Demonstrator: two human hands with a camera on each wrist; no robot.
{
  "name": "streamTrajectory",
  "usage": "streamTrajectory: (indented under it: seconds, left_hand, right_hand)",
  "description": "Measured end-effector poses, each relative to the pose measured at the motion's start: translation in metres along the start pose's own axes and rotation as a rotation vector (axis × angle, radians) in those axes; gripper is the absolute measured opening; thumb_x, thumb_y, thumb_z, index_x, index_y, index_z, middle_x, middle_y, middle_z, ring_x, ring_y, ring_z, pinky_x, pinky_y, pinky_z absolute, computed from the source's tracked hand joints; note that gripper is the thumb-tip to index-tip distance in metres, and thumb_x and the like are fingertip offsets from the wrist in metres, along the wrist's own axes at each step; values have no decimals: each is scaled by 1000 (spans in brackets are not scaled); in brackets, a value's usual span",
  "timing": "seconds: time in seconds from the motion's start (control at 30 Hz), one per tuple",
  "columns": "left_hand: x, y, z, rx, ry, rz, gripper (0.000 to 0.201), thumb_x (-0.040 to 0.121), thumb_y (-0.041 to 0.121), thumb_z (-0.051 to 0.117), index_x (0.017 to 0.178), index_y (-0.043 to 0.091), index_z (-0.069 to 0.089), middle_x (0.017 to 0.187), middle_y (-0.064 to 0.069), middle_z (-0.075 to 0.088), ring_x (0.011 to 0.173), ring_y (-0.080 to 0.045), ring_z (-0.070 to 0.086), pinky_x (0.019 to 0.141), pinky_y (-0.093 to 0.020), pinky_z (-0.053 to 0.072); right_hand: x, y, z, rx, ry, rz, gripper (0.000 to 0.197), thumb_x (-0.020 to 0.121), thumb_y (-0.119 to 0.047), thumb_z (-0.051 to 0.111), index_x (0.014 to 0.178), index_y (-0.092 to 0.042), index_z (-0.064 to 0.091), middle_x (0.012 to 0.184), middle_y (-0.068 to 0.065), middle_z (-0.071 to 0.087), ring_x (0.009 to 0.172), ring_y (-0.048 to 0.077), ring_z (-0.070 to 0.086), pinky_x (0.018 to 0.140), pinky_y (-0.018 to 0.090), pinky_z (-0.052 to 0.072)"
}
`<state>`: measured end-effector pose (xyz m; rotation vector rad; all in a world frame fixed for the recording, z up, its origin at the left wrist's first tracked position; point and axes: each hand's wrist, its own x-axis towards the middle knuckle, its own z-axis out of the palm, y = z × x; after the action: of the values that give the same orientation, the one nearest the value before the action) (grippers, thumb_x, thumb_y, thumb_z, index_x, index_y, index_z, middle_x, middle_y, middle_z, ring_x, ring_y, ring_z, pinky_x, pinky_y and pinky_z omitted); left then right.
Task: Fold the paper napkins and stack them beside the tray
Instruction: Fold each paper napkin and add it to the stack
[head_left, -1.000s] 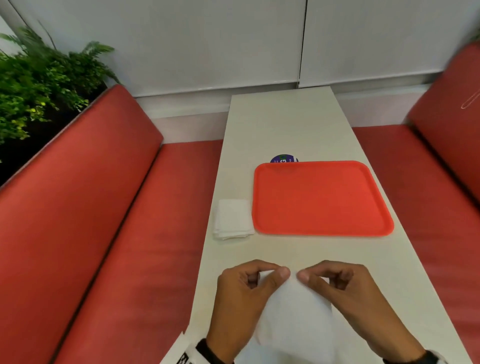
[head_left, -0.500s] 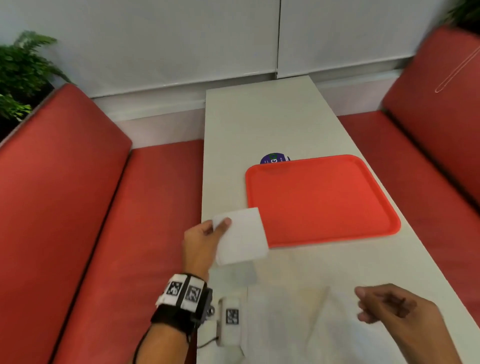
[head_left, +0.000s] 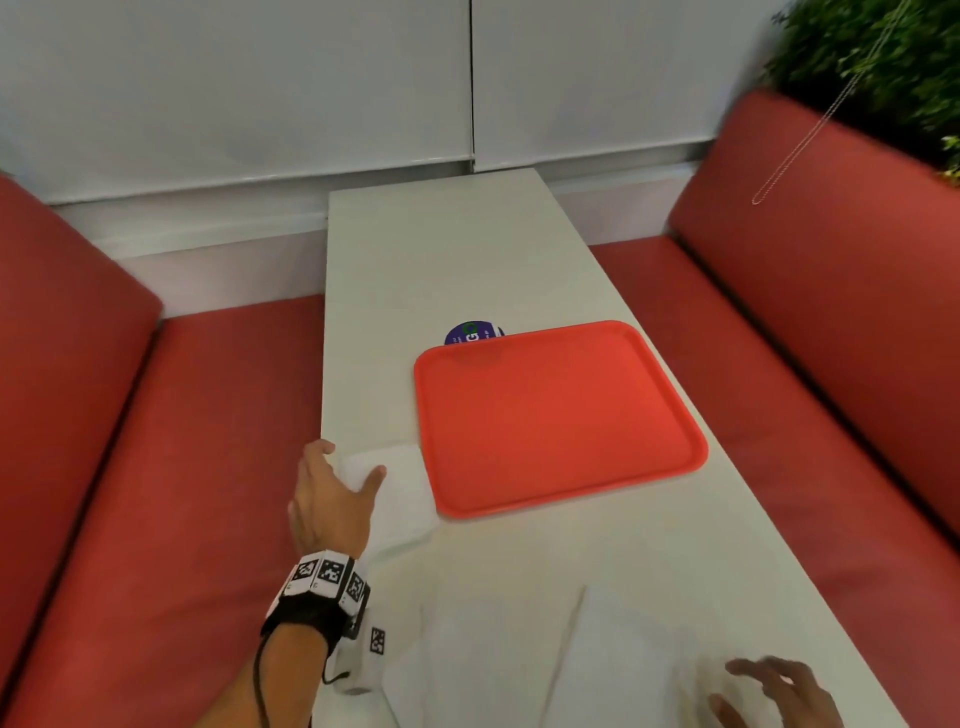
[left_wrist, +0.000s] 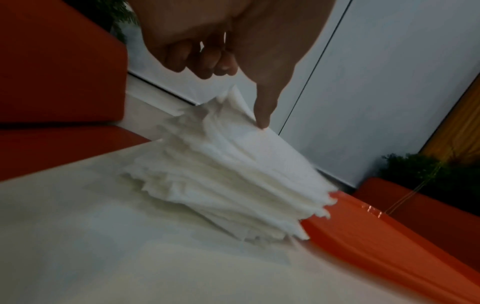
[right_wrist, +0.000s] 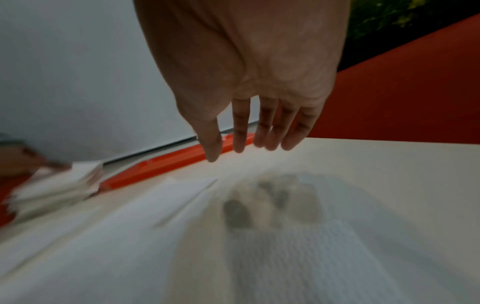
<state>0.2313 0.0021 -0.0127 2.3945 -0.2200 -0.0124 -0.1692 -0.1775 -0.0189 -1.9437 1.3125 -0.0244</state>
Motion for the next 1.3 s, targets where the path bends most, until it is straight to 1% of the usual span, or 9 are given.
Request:
streamTrajectory:
  seconds: [0.03,0.13,0.2,0.3,0.4,0.57,0.77,0.97,1.3]
  left_hand:
    - [-3,3,-4,-24,18,-3,59,79,37,82,121,18,46,122,-9,62,104,-38,62,85,-54,53]
    - [-24,23,-17,-115,99,53,47,85,32,76,119,17,47,116,-7,62,101,-35,61,88,-54,51]
    - [-56,39,-22,-149,108,162,38,86,20,74,115,15,51,107,-3,60,93,-28,59,85,-48,50]
    - [-118,53,-17,-135,-19,323,32,84,10,74,111,14,57,91,5,53,80,-18,54,74,-36,45]
    - [-181,45,7,-54,-238,387,26,86,15,72,108,21,59,85,9,50,77,-17,55,75,-40,48]
    - [-259,28,52,311,-644,326,48,96,47,55,138,23,49,136,2,49,125,-21,47,102,-37,38]
    - [-276,39,78,387,-621,159,63,90,48,66,141,20,42,134,-1,51,124,-21,50,103,-35,39]
    - [-262,48,75,159,-605,-111,21,84,29,79,83,26,58,79,5,63,85,-22,64,85,-35,55]
    - [-281,84,42,20,-374,86,16,92,19,70,83,27,59,86,7,68,86,-14,64,73,-26,48]
  right_hand:
    - [-2,15,11,-43,141,-78,70,81,-72,49,75,-9,80,88,1,62,53,28,66,57,29,58]
    - [8,44,29,-317,63,-169,80,76,-90,28,110,-31,70,99,5,68,64,35,67,49,44,59]
    - [10,46,25,-379,-107,-156,64,77,-82,43,118,-36,60,106,-5,60,68,29,67,44,37,56]
    - [14,49,22,-435,-70,-275,64,55,-49,89,114,-29,70,107,-6,55,77,26,64,50,36,56]
    - [15,46,16,-417,-68,-337,51,65,-30,89,113,-25,71,108,1,62,89,30,62,68,43,56]
    - [19,46,22,-310,-91,-406,39,85,-45,70,115,-20,68,109,1,61,97,25,57,83,40,50]
    - [18,47,30,-270,-189,-473,46,88,-42,66,127,-19,56,117,1,54,104,23,55,87,33,45]
    - [32,63,15,-64,-288,-469,33,92,-33,65,122,-18,62,101,-6,50,86,11,52,85,27,49]
    - [41,62,-23,-9,-330,-453,28,94,-31,65,120,-21,62,108,-3,55,92,11,59,84,21,48]
